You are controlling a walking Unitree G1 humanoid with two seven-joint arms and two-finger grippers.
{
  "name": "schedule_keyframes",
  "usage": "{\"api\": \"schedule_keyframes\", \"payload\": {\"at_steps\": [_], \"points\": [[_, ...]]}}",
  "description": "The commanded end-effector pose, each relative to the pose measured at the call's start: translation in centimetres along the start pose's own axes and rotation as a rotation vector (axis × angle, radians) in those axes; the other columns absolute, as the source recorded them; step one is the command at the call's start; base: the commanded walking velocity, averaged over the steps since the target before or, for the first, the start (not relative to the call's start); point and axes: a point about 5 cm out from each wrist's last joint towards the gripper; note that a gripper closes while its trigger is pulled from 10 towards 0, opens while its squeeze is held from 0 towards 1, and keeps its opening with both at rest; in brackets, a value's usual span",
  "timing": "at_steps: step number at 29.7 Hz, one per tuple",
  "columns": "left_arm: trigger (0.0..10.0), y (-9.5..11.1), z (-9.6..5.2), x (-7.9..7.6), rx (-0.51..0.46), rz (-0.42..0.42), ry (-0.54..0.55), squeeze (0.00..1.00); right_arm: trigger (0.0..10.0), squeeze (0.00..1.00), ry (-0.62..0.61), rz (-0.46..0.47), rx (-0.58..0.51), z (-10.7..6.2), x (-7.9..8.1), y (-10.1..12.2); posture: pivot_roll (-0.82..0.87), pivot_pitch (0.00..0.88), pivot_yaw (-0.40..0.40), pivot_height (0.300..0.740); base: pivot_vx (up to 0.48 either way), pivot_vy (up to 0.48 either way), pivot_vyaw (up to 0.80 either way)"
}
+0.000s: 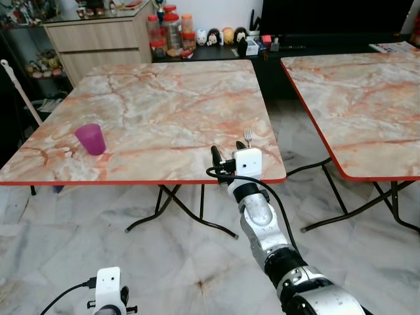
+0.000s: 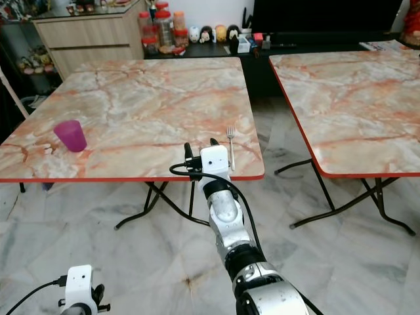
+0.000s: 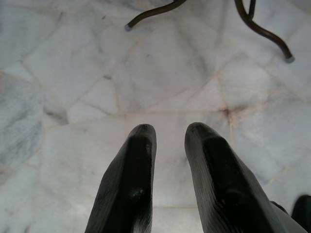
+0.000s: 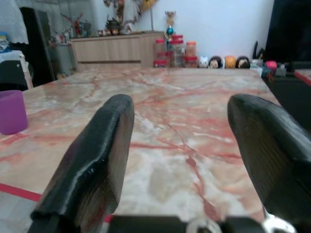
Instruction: Setting the table
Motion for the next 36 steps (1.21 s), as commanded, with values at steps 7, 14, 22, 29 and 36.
{"api": "schedule_keyframes", "payload": {"at_steps": [7,14,22,29,36], "points": [[10.0,-0.12,0.00,0.24,0.008,-0.006,0.004,0.00,10.0,0.00,-0.005,0.022,-0.001,0.34,0.19,0.28,0.06,0.000,0.062,0.728,0.000,0.480,0.00],[10.0,-0.12,-0.02,0.30,0.004,0.009,0.003,0.00,10.0,0.00,0.003,0.016,-0.007,0.34,0.29,0.32,0.06,0.000,0.059,0.728,0.000,0.452,0.00],[10.0,0.23,0.05,0.27,-0.016,0.019,0.003,0.00,10.0,0.00,0.007,0.024,-0.011,0.32,0.40,0.31,0.06,0.000,0.062,0.728,0.000,0.036,0.00],[10.0,0.32,0.07,0.31,-0.020,0.021,0.004,0.00,10.0,0.00,-0.003,0.042,-0.004,0.23,0.16,0.19,0.06,0.000,0.064,0.728,0.000,0.000,0.00],[10.0,0.19,0.03,0.25,-0.014,0.018,0.007,0.00,10.0,0.00,0.004,0.028,-0.022,0.22,0.26,0.38,0.06,0.000,0.067,0.728,0.258,0.000,-0.33]]}}
Point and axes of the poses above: a point about 5 cm out from each wrist's last joint towards the gripper, its own z axis pointing out of the wrist towards the gripper, its own y axis along the axis of the wrist's last joint, x = y × z, and after that the axes turned 15 degrees about z, right-handed
